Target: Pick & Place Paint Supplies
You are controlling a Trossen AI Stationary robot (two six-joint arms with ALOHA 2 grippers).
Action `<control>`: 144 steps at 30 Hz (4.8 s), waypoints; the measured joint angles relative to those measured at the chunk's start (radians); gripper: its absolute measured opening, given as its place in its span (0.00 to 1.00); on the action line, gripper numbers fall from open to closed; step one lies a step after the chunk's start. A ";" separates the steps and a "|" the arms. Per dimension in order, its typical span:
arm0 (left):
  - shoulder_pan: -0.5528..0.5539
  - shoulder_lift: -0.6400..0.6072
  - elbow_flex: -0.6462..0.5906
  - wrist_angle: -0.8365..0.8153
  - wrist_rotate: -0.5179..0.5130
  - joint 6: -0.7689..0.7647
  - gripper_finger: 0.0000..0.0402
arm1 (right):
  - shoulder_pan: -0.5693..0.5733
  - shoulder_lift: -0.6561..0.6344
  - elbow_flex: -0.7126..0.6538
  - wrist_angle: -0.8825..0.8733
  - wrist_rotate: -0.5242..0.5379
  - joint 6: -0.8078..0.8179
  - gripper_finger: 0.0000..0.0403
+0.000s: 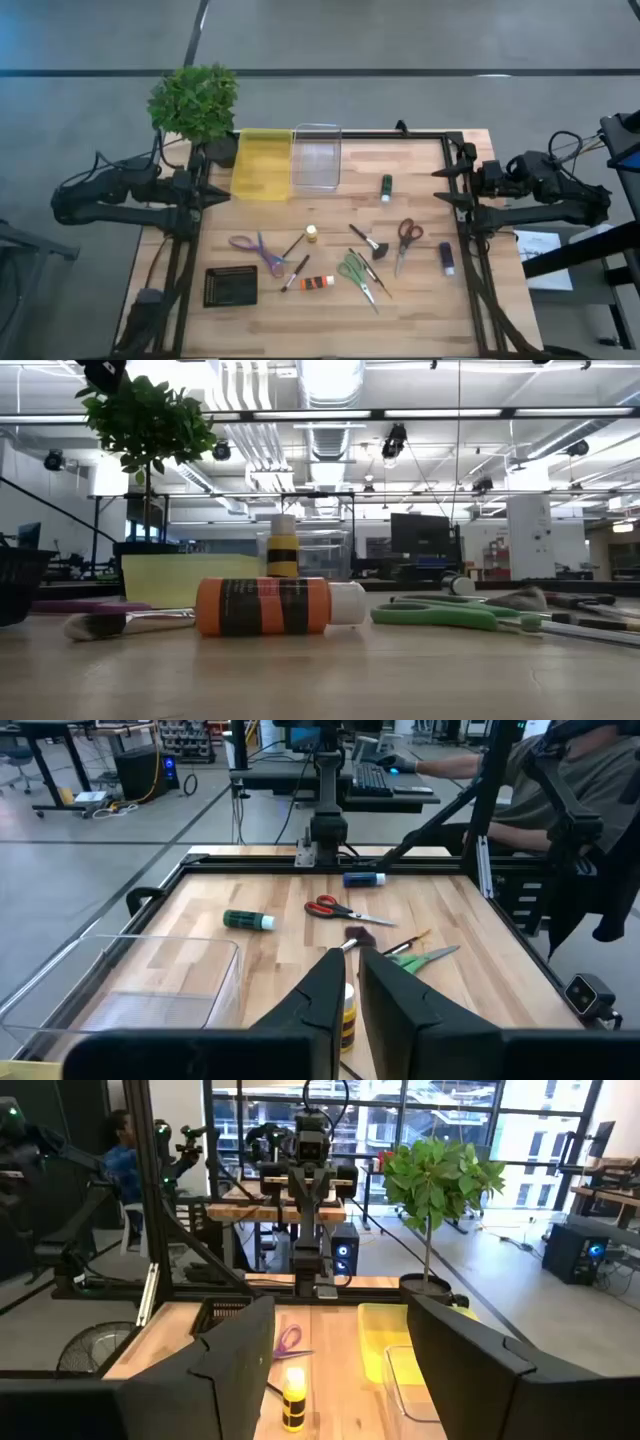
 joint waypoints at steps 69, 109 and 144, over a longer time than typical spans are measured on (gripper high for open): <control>0.000 0.000 0.000 0.000 0.000 0.000 0.11 | 0.000 0.000 0.000 0.000 0.000 0.002 0.57; 0.000 0.000 0.000 0.000 0.000 0.000 0.11 | 0.000 0.000 0.000 0.003 0.000 0.002 0.57; 0.000 0.231 0.000 0.184 -0.110 0.167 0.11 | 0.000 0.005 0.001 0.105 0.188 0.117 0.57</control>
